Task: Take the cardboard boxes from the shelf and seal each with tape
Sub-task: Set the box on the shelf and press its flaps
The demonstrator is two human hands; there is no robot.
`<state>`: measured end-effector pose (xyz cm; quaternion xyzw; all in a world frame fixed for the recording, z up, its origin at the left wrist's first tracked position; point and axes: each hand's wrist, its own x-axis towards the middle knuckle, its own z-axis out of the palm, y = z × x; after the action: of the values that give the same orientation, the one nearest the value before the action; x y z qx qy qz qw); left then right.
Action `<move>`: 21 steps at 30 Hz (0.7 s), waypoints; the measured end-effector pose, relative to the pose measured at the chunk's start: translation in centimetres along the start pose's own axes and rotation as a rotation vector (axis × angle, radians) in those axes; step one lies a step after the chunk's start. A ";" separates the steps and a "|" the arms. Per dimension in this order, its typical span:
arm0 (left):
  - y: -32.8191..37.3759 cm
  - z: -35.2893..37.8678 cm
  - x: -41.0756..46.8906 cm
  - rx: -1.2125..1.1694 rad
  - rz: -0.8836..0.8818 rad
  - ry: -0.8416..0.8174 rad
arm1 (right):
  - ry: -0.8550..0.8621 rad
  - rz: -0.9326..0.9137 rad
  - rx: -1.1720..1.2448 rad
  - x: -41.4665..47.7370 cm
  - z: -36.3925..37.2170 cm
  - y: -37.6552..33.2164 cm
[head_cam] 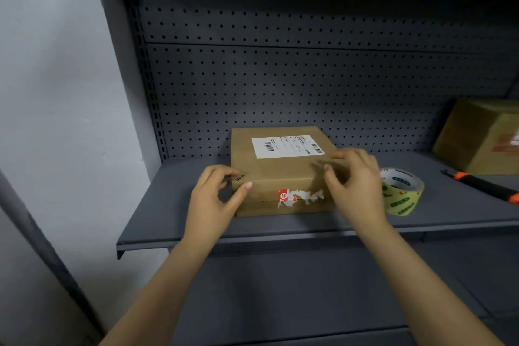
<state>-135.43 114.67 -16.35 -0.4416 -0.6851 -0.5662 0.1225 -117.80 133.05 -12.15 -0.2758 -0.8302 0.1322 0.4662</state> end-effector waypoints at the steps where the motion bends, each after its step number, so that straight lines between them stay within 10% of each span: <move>1: -0.2 -0.2 0.1 0.000 0.014 -0.012 | -0.039 -0.060 0.014 0.0 0.2 -1.0; 9: -1.8 -1.7 1.3 0.156 0.202 -0.155 | -0.438 -0.344 0.091 -0.1 4.9 -6.2; 21: -2.8 -1.2 1.8 0.192 0.365 -0.158 | -0.451 -0.477 0.049 -0.3 5.9 -5.4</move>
<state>-139.00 114.58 -16.63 -0.5876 -0.6521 -0.4304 0.2104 -124.48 128.66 -12.93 -0.0262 -0.9502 0.0970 0.2948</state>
